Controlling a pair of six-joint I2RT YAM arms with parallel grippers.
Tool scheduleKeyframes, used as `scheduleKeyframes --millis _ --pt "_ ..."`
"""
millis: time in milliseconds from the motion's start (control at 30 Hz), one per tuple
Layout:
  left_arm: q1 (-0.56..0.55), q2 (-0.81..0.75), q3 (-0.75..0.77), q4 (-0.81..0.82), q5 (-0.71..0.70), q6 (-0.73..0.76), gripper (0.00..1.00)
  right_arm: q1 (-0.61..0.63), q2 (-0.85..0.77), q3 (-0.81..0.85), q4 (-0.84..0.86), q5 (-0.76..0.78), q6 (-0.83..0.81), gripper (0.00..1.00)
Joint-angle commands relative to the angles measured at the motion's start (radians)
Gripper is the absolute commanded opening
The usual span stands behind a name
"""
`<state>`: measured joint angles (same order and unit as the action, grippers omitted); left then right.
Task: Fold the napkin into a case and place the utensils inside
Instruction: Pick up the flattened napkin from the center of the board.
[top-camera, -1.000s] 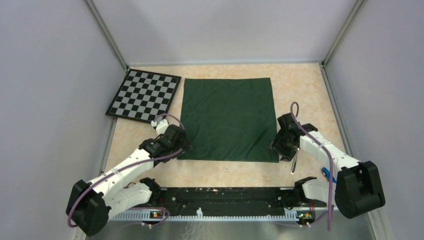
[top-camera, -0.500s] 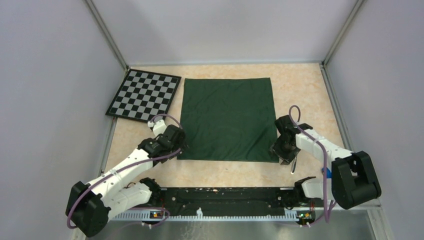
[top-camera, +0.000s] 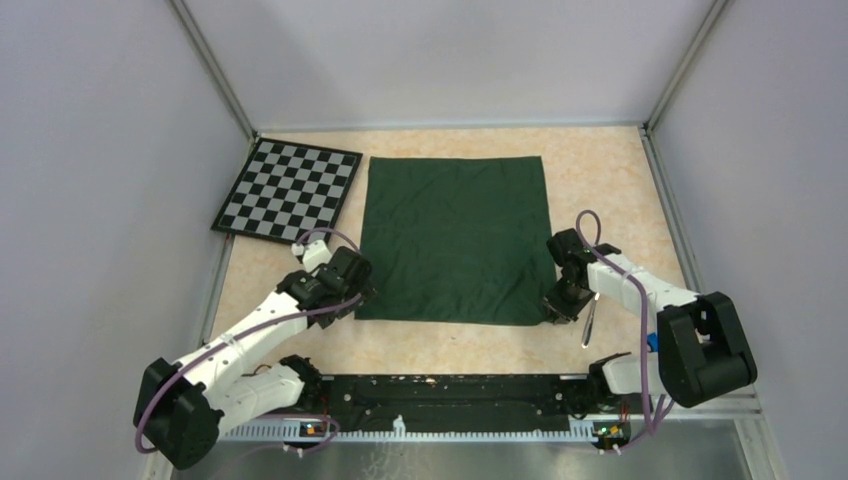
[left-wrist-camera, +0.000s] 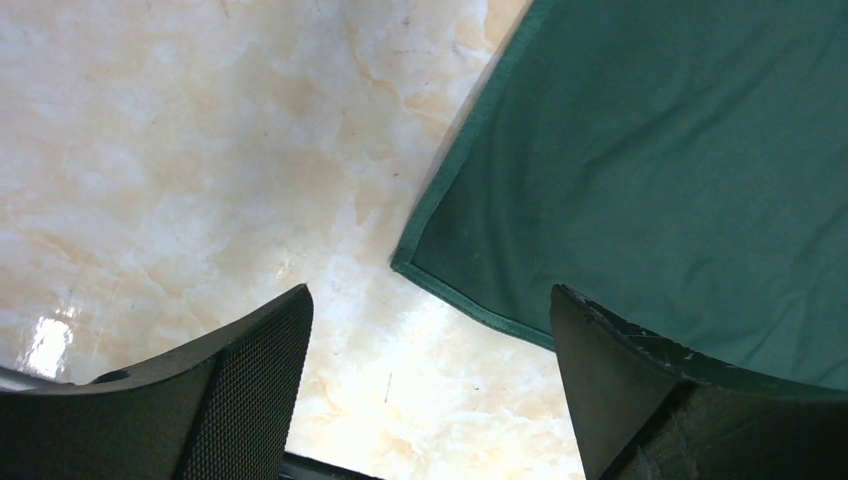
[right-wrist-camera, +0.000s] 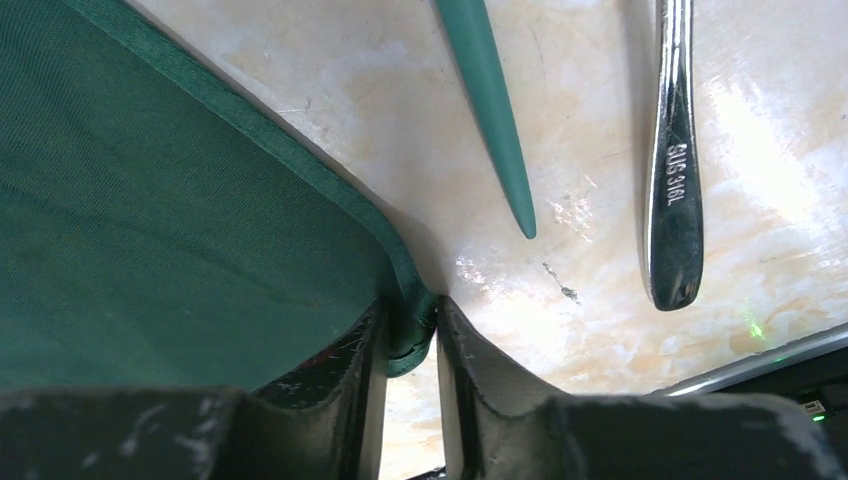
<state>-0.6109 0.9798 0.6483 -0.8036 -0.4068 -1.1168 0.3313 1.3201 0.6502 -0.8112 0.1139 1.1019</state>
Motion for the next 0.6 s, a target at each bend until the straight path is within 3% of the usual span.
scheduleKeyframes --millis 0,167,400,567 --pt "0.003 0.042 0.045 -0.056 0.007 -0.051 0.94 0.006 0.031 -0.069 0.13 0.035 0.035 0.19" --pt "0.003 0.085 0.072 -0.117 0.026 -0.096 0.94 0.009 -0.021 -0.09 0.146 0.041 0.023 0.0" --pt "0.017 0.132 0.056 -0.121 0.129 -0.151 0.89 0.009 -0.054 -0.078 0.143 0.064 -0.002 0.0" --pt "0.089 0.239 0.068 -0.159 0.2 -0.141 0.76 0.01 -0.064 -0.086 0.15 0.065 -0.007 0.0"
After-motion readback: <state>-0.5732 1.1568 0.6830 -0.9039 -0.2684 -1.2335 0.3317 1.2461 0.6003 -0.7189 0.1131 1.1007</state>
